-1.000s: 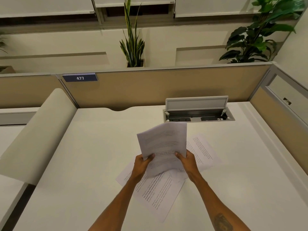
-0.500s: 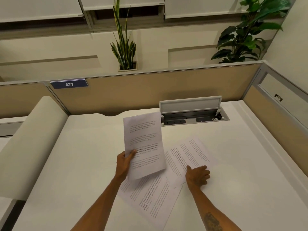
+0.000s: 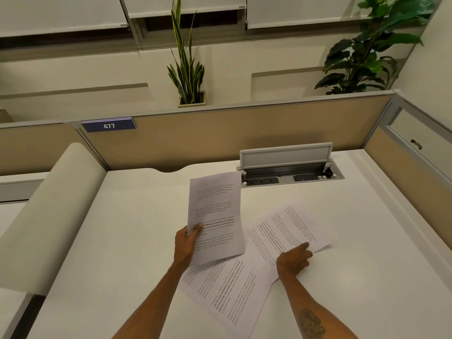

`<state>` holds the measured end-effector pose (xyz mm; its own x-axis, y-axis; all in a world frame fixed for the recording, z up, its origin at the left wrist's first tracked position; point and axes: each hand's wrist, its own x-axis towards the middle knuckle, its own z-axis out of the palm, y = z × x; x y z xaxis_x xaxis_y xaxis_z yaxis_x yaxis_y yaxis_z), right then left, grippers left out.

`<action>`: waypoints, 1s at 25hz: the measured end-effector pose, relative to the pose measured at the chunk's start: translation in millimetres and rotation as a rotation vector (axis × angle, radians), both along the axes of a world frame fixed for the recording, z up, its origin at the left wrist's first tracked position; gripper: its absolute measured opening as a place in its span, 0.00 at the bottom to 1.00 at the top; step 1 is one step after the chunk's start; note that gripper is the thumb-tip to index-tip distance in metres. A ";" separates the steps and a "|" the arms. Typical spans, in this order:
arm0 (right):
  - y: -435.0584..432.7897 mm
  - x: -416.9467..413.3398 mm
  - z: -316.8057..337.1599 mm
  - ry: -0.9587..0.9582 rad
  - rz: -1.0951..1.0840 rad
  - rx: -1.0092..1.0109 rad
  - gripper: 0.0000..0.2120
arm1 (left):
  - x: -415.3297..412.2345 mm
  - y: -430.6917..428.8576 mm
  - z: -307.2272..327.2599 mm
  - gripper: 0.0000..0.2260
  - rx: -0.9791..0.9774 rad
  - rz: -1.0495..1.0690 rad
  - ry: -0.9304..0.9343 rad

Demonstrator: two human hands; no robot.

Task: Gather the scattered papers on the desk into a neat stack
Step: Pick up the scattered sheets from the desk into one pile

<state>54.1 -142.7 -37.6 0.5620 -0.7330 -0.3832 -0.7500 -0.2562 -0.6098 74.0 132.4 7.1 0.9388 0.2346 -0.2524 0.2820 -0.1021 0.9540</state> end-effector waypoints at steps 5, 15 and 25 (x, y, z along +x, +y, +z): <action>-16.1 0.7 7.2 -0.154 -0.227 0.290 0.37 | -3.8 -4.9 2.5 0.12 0.023 0.005 -0.005; -61.5 -13.5 6.1 -0.150 -0.278 0.644 0.16 | -18.9 -19.3 8.9 0.12 0.079 0.015 -0.008; -79.6 -30.1 6.0 -0.342 -0.187 0.663 0.16 | -25.5 -18.9 10.7 0.12 0.090 0.001 -0.020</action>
<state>24.0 -222.4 -31.5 0.6175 -0.5048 -0.6032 -0.4872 0.3567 -0.7971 48.5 113.4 17.9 0.9433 0.2562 -0.2110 0.2626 -0.1873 0.9466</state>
